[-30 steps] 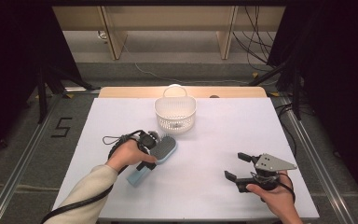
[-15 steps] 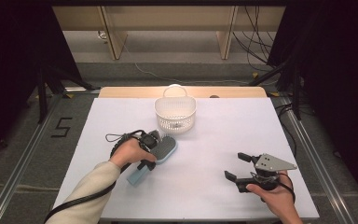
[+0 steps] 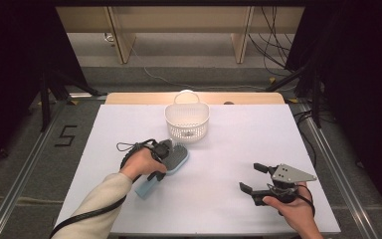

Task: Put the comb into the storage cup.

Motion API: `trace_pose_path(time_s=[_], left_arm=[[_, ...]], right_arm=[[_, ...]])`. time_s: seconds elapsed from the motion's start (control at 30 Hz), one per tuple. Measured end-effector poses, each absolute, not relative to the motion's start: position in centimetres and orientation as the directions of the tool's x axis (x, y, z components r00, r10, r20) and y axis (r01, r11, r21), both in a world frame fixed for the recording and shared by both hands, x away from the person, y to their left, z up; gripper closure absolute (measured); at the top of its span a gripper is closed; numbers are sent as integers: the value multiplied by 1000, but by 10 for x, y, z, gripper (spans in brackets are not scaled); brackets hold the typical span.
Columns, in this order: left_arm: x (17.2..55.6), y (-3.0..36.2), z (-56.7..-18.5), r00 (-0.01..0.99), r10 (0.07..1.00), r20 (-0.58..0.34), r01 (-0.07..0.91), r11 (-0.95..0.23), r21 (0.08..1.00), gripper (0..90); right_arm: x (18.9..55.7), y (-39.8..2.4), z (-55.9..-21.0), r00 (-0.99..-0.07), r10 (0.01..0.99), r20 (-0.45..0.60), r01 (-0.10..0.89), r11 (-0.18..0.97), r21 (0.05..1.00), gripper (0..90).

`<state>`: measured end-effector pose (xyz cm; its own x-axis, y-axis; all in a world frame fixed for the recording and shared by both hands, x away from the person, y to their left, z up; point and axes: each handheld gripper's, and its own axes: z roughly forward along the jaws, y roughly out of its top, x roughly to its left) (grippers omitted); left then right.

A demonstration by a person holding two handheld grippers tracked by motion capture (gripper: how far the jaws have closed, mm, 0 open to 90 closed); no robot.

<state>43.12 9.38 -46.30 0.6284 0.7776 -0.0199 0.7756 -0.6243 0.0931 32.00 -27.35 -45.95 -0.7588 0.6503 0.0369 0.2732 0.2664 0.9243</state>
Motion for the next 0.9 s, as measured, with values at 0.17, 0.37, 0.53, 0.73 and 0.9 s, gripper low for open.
trace_pose_path(time_s=[0.17, 0.37, 0.53, 0.73, 0.9], left_arm=[[431, 92, -463, 617, 787, -16, 785, -614, 84, 690], [431, 91, -463, 621, 784, -7, 782, -618, 86, 696], [430, 92, -463, 614, 789, -16, 786, -610, 96, 698], [428, 95, -463, 616, 788, -20, 784, -610, 118, 699], [426, 97, -463, 613, 790, -27, 785, -604, 141, 699]], right_arm=[[320, -273, -460, -760, 649, 38, 274, 268, 924, 153], [320, -273, -460, -760, 649, 37, 275, 270, 923, 153], [320, -273, -460, -761, 648, 38, 275, 269, 923, 152], [320, -273, -460, -762, 647, 35, 273, 272, 923, 153], [320, -273, -460, -763, 646, 34, 274, 275, 922, 153]])
